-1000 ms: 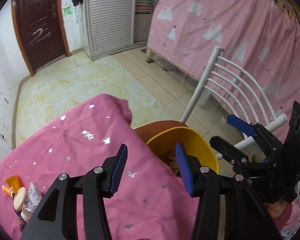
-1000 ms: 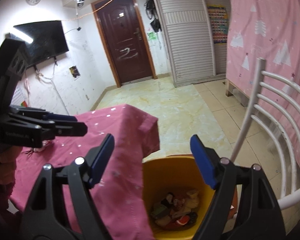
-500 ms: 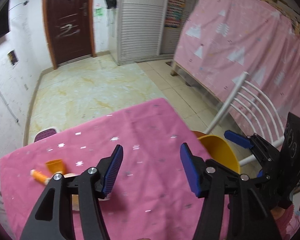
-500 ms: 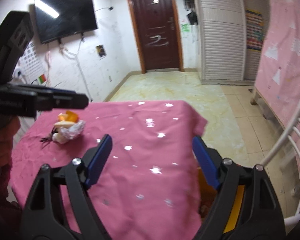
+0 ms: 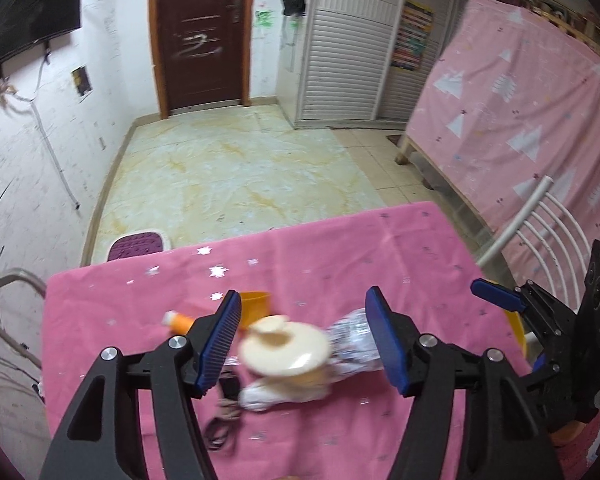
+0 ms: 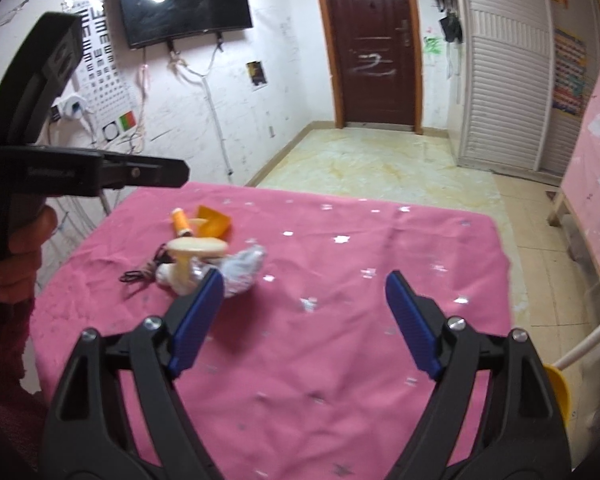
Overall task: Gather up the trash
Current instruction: 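Move both open tools back over the remaining table items, then grasp the orange thread spool with the left gripper while the right grasps the clear wrapper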
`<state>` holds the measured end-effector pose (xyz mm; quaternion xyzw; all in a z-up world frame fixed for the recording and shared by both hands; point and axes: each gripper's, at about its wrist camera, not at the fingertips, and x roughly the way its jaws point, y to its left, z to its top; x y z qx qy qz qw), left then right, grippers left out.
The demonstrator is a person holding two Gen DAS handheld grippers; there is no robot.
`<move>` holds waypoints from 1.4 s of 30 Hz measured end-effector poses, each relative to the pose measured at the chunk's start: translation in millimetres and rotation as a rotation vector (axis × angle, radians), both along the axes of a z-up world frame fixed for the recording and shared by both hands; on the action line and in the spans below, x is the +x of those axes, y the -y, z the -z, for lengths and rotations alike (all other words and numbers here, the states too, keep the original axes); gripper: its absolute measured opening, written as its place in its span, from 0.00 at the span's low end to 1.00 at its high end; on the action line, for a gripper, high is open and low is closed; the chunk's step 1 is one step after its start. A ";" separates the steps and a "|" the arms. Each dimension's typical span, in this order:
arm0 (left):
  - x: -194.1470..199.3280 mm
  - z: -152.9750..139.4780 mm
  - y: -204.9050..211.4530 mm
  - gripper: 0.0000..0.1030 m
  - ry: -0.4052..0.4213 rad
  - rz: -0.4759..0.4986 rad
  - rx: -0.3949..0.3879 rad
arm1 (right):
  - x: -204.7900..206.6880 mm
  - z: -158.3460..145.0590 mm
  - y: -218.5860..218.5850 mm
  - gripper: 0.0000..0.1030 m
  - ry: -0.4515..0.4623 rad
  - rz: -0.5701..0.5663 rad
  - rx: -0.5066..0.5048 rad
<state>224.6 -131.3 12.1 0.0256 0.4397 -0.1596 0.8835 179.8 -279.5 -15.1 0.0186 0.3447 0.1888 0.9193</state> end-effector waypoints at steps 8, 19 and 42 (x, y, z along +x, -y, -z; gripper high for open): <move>17.7 21.5 -46.3 0.57 -0.035 -0.072 0.003 | 14.4 8.3 -44.9 0.82 -0.040 -0.080 -0.011; 43.8 69.8 -66.7 0.57 -0.150 -0.143 0.052 | 28.3 23.1 -67.1 0.82 -0.096 -0.121 -0.055; 56.2 92.7 -63.2 0.10 -0.157 -0.149 0.134 | 28.3 27.6 -73.7 0.31 -0.107 -0.125 -0.094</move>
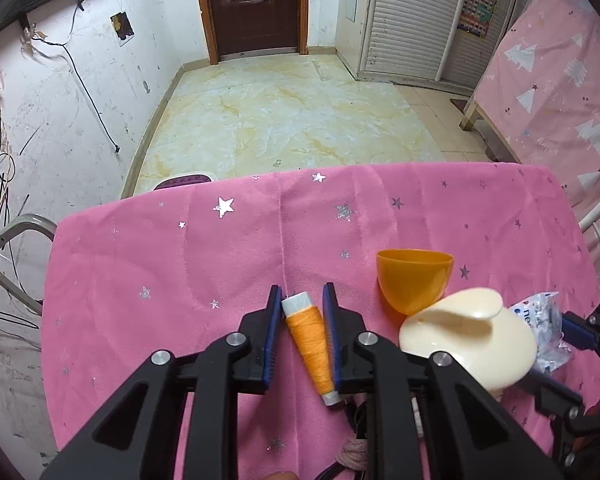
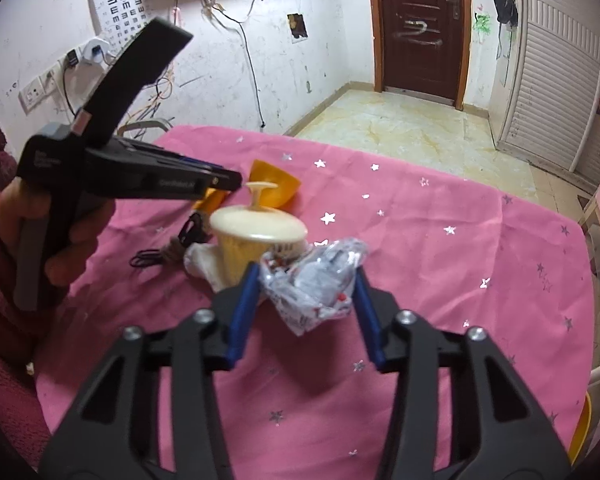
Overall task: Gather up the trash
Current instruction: 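Grasp the orange thread spool with the left gripper while the right grasps the clear wrapper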
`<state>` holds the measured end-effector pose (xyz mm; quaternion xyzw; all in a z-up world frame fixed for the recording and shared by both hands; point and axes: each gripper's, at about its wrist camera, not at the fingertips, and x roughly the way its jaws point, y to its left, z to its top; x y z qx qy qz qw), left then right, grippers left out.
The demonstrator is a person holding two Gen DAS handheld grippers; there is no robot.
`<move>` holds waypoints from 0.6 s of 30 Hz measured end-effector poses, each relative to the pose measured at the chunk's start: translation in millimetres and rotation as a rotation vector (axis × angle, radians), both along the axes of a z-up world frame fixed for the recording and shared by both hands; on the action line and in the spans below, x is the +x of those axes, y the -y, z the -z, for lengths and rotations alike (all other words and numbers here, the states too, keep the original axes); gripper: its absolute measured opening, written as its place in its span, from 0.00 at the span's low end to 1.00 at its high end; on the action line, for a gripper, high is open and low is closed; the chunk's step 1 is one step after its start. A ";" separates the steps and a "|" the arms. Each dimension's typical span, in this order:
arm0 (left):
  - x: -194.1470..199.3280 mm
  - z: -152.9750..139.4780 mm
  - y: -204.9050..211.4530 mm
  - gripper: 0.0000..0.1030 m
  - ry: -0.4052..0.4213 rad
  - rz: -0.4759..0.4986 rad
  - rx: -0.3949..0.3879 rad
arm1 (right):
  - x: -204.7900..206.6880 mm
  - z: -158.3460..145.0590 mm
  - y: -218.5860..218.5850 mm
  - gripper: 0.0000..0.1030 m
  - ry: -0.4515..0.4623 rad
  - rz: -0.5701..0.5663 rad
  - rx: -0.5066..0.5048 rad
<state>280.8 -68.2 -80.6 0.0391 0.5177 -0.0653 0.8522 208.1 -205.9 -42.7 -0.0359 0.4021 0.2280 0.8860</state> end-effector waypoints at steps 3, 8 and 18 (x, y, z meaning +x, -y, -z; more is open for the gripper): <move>-2.9 -1.3 -2.0 0.08 0.005 -0.007 -0.006 | -2.7 -0.8 1.2 0.29 0.005 0.001 -0.001; -8.8 -12.6 -4.6 0.08 0.025 -0.018 -0.018 | -7.3 -7.5 5.3 0.29 0.029 0.012 0.001; -22.7 -41.0 1.4 0.08 0.075 -0.024 -0.006 | -16.3 -25.3 31.1 0.29 0.083 0.064 0.031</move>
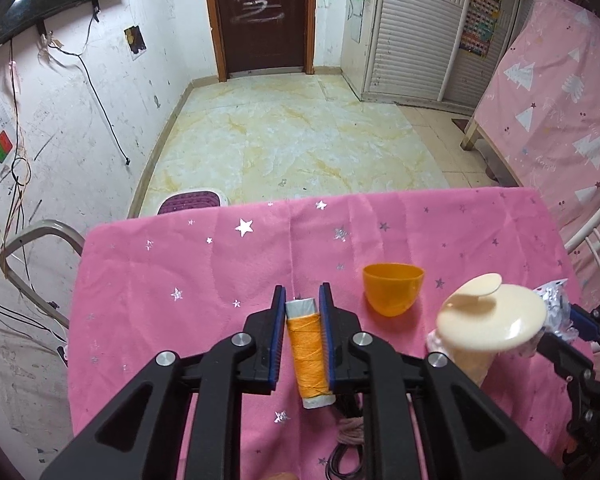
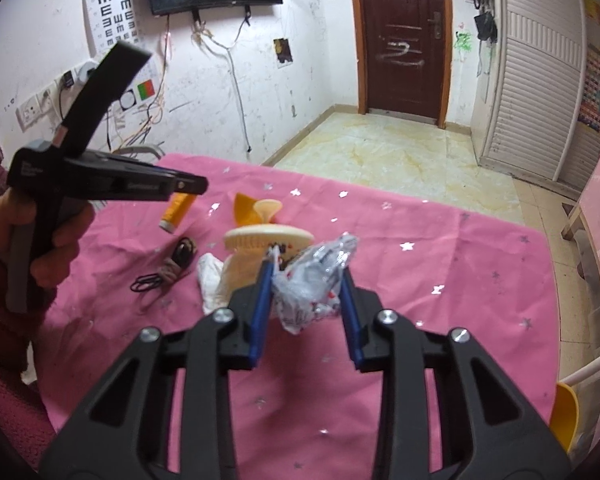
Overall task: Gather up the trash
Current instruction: 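Grasp the orange thread spool with the left gripper while the right grasps the clear wrapper, then carry the spool and wrapper to the yellow bin and release both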
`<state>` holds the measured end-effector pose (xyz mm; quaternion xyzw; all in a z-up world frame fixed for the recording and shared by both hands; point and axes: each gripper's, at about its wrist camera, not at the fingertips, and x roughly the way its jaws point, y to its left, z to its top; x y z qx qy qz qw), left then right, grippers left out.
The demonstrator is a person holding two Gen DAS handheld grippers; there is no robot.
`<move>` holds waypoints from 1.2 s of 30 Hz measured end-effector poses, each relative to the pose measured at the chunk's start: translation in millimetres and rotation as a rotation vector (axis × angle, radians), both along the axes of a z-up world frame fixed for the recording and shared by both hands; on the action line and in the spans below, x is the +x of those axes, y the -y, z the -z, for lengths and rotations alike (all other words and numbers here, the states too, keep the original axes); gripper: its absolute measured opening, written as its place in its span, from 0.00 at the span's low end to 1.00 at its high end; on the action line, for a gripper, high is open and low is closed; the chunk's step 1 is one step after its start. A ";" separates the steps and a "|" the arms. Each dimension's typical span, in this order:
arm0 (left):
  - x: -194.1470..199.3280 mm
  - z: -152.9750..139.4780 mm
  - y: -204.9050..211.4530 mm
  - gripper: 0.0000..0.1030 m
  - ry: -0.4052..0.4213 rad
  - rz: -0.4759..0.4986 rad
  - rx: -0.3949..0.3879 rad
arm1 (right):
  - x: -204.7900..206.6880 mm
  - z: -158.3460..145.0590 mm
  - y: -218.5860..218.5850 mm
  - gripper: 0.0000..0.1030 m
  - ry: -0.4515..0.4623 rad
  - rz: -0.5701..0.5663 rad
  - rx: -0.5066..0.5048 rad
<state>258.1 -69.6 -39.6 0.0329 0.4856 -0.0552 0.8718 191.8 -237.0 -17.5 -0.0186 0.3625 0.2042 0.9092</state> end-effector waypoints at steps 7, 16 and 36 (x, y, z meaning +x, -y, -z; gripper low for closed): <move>-11.0 -20.1 15.5 0.08 0.037 0.021 0.004 | -12.9 -10.5 23.3 0.29 0.033 0.024 0.001; -26.0 -45.6 55.6 0.08 0.081 0.079 0.011 | -31.8 -18.8 66.2 0.29 0.072 0.092 0.032; -49.5 -66.6 179.9 0.08 0.115 0.252 0.048 | -84.4 -15.6 189.0 0.29 0.117 0.307 0.086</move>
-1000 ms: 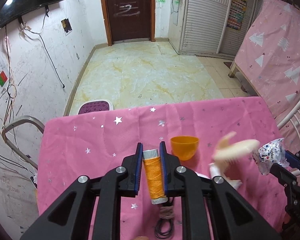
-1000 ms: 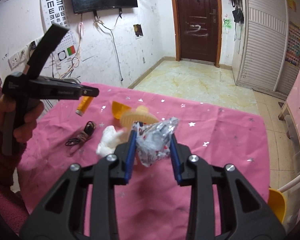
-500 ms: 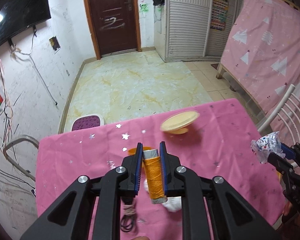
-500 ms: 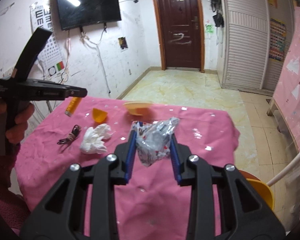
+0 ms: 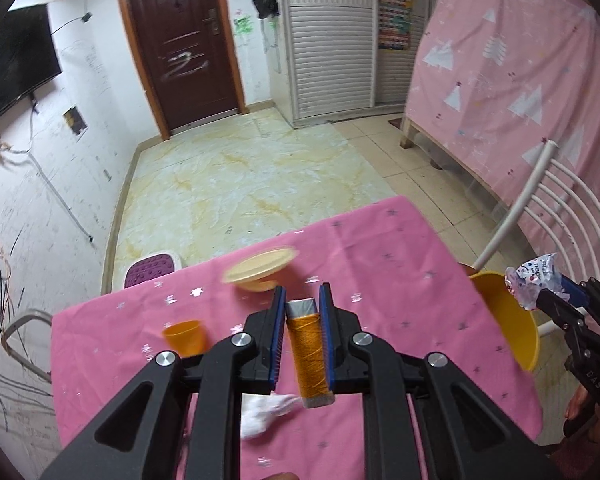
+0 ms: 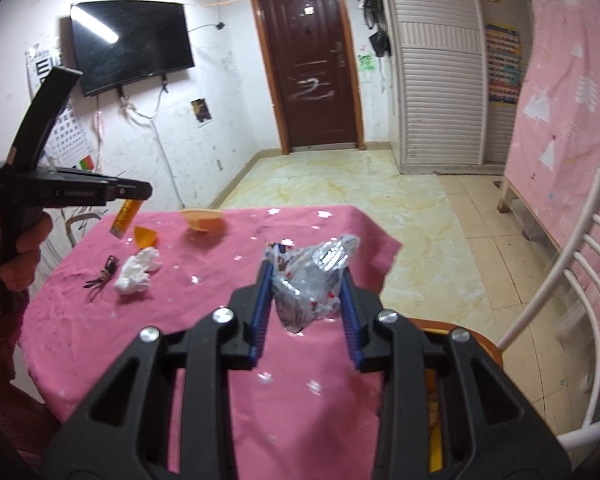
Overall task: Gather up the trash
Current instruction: 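Carry the spool and wrapper to the yellow bin and release both, then move both open tools back toward the white tissue and black cable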
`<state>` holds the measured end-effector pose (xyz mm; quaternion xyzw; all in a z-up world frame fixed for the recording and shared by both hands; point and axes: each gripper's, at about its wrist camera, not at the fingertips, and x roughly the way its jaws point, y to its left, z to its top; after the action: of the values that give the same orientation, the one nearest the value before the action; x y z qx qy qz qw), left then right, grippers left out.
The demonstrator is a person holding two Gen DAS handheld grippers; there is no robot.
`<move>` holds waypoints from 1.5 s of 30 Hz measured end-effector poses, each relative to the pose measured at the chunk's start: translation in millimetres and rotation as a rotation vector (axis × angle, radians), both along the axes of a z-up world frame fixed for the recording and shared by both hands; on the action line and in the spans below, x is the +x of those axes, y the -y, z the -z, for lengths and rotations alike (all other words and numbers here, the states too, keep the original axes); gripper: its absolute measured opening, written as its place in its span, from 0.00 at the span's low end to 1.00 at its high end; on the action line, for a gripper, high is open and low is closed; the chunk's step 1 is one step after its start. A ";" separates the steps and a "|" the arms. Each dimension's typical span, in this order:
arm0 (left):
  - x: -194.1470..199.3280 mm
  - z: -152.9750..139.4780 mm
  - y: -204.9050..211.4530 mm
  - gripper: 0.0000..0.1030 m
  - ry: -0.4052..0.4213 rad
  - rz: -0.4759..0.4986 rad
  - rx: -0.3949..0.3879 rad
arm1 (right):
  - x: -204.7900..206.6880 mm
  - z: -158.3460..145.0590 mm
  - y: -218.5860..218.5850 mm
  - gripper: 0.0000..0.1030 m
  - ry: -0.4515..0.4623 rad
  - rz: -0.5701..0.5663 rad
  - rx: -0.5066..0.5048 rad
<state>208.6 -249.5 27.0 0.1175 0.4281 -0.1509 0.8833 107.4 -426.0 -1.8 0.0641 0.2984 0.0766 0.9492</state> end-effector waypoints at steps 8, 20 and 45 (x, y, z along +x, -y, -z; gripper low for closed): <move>-15.5 -2.5 66.7 0.08 -0.003 0.101 -0.006 | -18.5 16.0 42.6 0.30 -0.023 0.080 0.007; -32.4 15.9 164.1 0.08 -0.089 0.252 -0.062 | -26.0 50.8 86.8 0.32 -0.069 0.151 0.047; -41.8 36.0 207.8 0.08 -0.132 0.317 -0.076 | -28.2 54.3 99.0 0.67 -0.075 0.177 0.077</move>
<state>166.8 -457.2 -9.0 0.1399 0.4555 -0.3117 0.8221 79.2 -525.1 -56.1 0.1294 0.3236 0.0012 0.9373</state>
